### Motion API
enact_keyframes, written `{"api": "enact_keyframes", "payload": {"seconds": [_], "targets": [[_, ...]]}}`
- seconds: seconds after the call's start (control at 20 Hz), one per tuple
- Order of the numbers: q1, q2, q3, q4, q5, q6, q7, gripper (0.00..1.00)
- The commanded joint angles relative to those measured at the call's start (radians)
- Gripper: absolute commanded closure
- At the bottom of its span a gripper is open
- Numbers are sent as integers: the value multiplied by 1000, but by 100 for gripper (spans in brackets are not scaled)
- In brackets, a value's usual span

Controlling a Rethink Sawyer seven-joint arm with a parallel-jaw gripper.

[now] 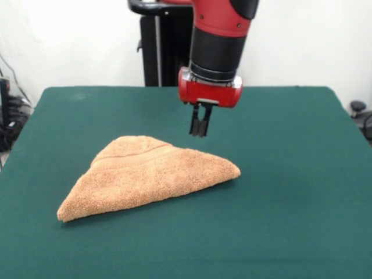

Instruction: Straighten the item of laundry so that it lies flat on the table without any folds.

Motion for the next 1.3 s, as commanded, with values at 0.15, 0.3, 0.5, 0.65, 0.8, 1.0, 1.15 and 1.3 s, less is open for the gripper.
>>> {"api": "enact_keyframes", "payload": {"seconds": [0.15, 0.3, 0.5, 0.65, 0.8, 1.0, 1.15, 1.3], "targets": [[44, 41, 33, -57, 56, 107, 224, 100], [36, 72, 37, -77, 55, 75, 220, 100], [17, 92, 53, -89, 51, 54, 203, 100], [2, 72, 61, -71, 41, 61, 186, 100], [-25, 41, 75, -44, 31, 71, 159, 100], [-68, 2, 91, -5, 7, 73, 117, 100], [-90, -12, 100, 26, -11, 48, 103, 100], [-105, -18, 109, 50, -25, 28, 99, 100]]}}
